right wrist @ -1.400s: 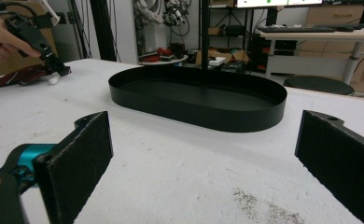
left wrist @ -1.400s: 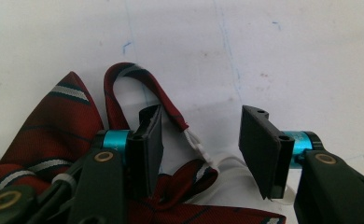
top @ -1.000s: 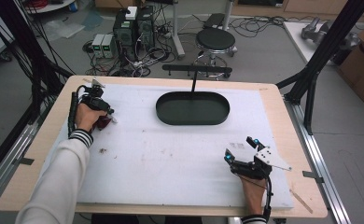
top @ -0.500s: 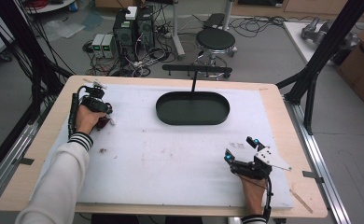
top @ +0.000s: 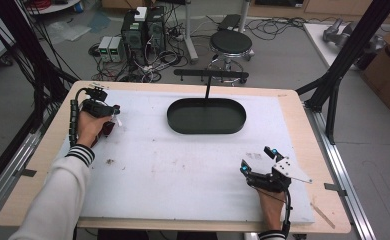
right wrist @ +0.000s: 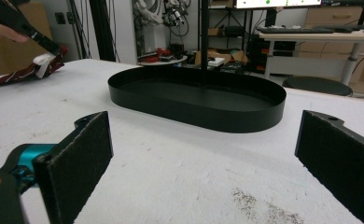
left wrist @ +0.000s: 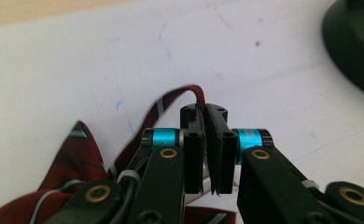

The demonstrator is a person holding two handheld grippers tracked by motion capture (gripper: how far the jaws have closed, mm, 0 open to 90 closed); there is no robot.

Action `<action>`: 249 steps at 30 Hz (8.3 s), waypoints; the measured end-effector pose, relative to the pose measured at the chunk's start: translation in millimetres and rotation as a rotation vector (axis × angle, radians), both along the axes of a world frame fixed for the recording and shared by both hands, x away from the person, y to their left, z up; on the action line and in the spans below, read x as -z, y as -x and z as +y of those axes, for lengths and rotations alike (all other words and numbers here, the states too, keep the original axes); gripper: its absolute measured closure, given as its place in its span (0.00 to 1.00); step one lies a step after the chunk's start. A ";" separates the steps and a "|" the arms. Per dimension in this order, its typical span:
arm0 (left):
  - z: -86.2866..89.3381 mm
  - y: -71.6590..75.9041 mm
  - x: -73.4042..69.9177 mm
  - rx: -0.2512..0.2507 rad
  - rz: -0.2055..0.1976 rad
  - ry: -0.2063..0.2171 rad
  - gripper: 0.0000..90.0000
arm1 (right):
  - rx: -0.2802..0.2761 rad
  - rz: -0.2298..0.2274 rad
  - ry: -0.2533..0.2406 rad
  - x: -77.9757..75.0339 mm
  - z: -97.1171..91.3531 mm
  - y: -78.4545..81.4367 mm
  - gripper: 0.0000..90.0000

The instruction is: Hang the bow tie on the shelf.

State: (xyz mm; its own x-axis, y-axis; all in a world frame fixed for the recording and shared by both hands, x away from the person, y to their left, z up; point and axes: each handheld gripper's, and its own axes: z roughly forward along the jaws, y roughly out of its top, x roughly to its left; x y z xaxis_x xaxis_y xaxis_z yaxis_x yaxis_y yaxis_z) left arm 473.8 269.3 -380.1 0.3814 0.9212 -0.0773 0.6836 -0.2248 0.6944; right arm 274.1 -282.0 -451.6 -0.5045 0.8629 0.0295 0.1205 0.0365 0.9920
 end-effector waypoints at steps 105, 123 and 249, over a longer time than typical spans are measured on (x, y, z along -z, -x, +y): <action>-201.0 -10.0 -98.4 0.242 -0.457 0.160 0.95 | -0.002 0.003 -0.026 0.2 -2.3 -0.2 0.03; -210.3 -28.8 -89.7 0.243 -0.437 0.151 0.95 | -0.002 0.002 -0.025 0.2 -2.8 -0.8 0.03; -210.9 22.3 -41.8 0.428 -0.363 0.249 0.29 | 0.000 -0.006 -0.028 0.4 -2.5 0.8 0.03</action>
